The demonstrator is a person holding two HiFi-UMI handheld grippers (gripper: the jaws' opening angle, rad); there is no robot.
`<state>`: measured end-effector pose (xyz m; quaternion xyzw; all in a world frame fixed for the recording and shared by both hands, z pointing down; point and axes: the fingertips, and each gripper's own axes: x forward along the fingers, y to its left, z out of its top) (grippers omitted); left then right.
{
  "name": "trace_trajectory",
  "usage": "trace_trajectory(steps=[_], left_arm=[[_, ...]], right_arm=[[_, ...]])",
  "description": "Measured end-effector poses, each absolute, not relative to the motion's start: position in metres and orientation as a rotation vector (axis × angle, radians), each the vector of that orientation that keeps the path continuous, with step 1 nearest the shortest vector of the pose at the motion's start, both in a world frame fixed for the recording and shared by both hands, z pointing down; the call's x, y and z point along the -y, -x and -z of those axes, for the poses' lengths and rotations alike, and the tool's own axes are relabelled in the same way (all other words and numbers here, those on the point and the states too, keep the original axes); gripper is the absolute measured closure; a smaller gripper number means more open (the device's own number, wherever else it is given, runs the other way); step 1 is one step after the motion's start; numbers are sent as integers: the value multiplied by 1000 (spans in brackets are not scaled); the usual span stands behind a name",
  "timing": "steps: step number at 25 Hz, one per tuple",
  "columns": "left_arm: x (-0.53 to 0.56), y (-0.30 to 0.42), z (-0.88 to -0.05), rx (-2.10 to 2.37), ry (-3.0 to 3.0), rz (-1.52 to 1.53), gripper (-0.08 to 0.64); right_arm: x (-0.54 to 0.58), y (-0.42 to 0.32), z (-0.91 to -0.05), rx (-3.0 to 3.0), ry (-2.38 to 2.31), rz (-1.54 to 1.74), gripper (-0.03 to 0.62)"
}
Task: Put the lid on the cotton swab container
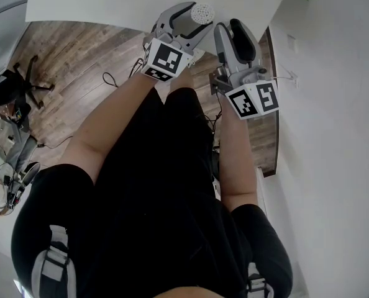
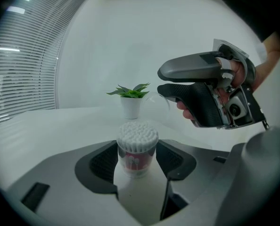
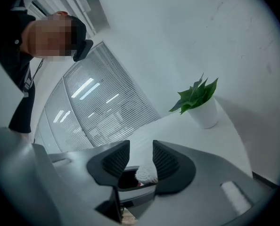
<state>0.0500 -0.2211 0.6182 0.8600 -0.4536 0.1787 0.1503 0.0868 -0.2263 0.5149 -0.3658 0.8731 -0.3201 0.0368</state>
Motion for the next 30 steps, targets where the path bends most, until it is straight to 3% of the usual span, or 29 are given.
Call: trace_trajectory(steps=[10, 30], left_arm=[[222, -49, -617, 1296, -2480, -505, 304], [225, -47, -617, 1289, -2475, -496, 304]], right_arm=[[222, -64, -512, -2703, 987, 1011, 480], [225, -36, -547, -2751, 943, 1165, 483]])
